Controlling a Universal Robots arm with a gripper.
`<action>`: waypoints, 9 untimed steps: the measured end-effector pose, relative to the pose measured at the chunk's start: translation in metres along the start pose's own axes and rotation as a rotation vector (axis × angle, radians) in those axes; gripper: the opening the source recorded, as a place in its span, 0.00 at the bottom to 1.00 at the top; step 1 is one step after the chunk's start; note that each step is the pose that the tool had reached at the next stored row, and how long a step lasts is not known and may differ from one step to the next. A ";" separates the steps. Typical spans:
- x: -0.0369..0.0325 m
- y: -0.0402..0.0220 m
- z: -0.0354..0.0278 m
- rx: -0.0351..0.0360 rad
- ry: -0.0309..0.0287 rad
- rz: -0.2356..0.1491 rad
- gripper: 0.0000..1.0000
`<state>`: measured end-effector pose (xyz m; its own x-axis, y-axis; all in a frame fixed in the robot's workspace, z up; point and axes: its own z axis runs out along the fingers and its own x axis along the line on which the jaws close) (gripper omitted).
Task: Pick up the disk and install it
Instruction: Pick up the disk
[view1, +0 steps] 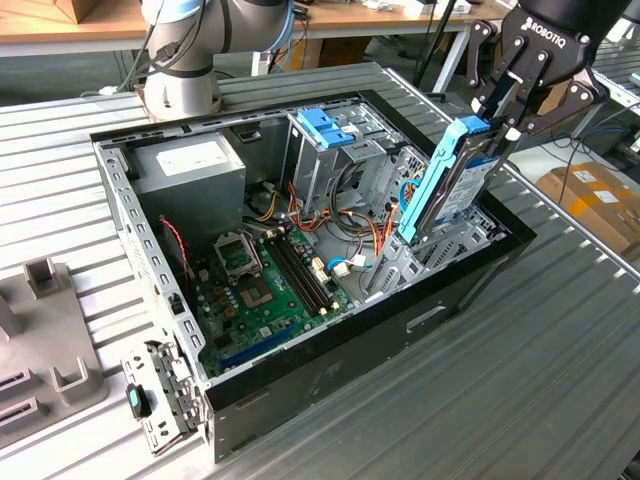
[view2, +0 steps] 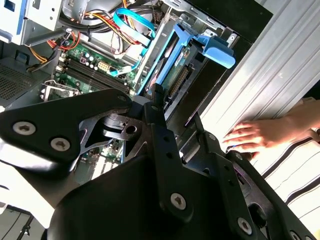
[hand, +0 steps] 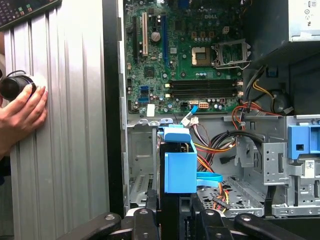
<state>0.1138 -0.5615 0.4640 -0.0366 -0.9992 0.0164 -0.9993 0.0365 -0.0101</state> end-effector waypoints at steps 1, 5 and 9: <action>0.0000 0.0000 0.0000 0.0000 0.0001 0.000 0.35; -0.0009 0.0000 0.0001 0.0000 0.0000 0.000 0.35; -0.0011 0.0001 0.0020 0.0000 0.0000 -0.001 0.35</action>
<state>0.1138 -0.5605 0.4620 -0.0361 -0.9992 0.0165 -0.9993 0.0359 -0.0101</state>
